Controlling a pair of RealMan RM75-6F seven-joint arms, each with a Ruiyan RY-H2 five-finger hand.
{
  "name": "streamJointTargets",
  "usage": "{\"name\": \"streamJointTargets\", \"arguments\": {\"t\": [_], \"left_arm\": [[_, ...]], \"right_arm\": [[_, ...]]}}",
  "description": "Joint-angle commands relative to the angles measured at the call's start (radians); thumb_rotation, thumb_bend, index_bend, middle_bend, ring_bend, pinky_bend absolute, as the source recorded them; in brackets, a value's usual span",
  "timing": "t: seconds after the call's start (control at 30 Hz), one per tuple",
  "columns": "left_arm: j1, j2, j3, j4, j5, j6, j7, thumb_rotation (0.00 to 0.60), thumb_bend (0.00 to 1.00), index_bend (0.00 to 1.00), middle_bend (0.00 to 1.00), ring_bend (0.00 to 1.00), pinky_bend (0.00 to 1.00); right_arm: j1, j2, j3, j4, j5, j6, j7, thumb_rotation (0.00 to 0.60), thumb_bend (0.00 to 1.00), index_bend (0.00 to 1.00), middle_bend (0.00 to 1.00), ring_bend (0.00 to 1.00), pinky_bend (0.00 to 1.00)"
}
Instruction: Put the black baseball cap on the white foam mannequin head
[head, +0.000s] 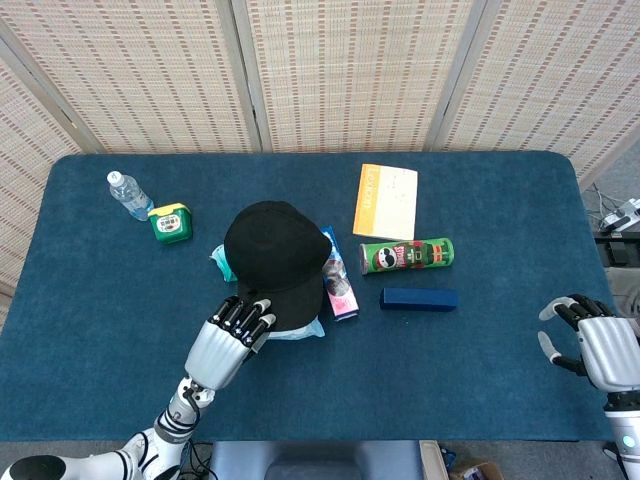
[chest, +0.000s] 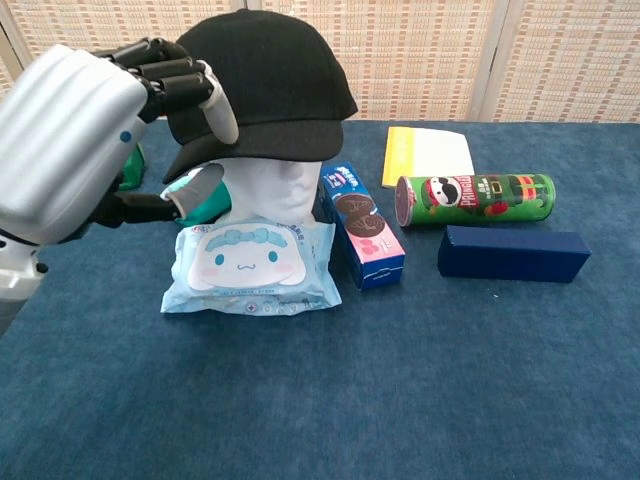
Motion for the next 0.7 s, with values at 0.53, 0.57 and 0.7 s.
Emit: {"name": "streamJointTargets", "arguments": {"t": [0.53,0.57,0.7], "left_arm": [[0.064,0.064,0.007,-0.064,-0.052,-0.083,0.078,0.600,0.15,0.27,0.34,0.23,0.36],[0.067,0.067,0.007,-0.063,-0.055,-0.087,0.080,0.600,0.15,0.27,0.34,0.23,0.36],[0.076,0.076,0.002,-0.055,-0.070,-0.102,0.081,0.600,0.14,0.24,0.33,0.22,0.35]], "right_arm": [[0.001,-0.001,0.001,-0.002,0.003,-0.002,-0.007,0.600,0.37,0.46,0.40,0.28,0.33],[0.001,-0.001,0.001,-0.002,0.003,-0.002,-0.007,0.600,0.37,0.46,0.40,0.28,0.33],[0.001,-0.001,0.001,-0.002,0.004,-0.002,-0.006,0.600,0.37,0.46,0.40,0.28,0.33]]}}
